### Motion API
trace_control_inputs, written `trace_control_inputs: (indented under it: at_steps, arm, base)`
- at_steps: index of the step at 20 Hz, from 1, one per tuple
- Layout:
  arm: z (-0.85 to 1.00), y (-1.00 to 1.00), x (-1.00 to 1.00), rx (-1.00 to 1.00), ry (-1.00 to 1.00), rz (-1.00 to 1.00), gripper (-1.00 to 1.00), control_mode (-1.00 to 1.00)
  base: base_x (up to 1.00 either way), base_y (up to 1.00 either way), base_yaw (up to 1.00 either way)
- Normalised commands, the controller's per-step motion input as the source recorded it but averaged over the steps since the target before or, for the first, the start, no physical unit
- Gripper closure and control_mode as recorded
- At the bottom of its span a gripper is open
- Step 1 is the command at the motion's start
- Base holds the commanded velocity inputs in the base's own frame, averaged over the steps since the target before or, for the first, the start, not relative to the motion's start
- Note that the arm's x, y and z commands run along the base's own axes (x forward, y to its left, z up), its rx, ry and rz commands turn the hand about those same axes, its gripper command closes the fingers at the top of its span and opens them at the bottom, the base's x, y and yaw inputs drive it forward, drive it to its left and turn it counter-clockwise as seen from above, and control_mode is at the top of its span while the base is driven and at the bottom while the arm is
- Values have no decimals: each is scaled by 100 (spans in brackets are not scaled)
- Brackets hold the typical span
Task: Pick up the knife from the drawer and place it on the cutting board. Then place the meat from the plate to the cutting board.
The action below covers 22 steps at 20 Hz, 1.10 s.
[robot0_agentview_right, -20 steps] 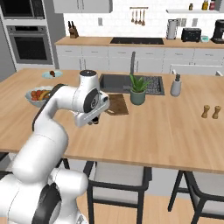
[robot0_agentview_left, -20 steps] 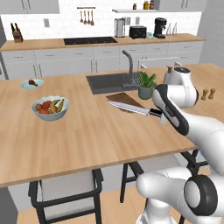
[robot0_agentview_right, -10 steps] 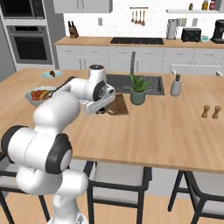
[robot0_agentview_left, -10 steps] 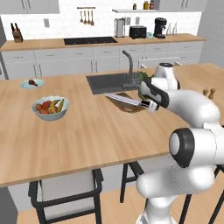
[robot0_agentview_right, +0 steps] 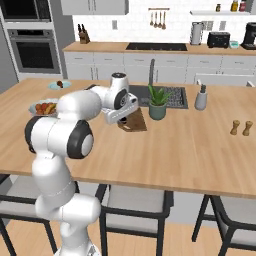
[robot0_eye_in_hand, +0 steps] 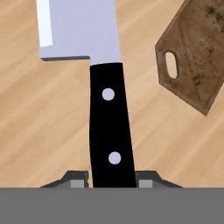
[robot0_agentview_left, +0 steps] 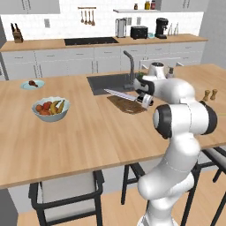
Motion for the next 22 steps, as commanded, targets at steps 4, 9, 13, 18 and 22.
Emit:
trace_control_inputs:
  at_steps: [4, 9, 13, 18, 22]
  arm:
    - [-65, 0, 64, -1, -3, -6, 100, -100]
    - [-59, 0, 74, 0, -2, -5, 100, -100]
    - [-51, 0, 44, -1, -13, -5, 100, -100]
    - [-1, 0, 41, 0, -2, -4, 100, -100]
    - [-13, 0, 48, 0, 9, -1, 100, -100]
  base:
    - [0, 0, 0]
    - [0, 0, 0]
    - [0, 0, 0]
    - [0, 0, 0]
    - [0, 0, 0]
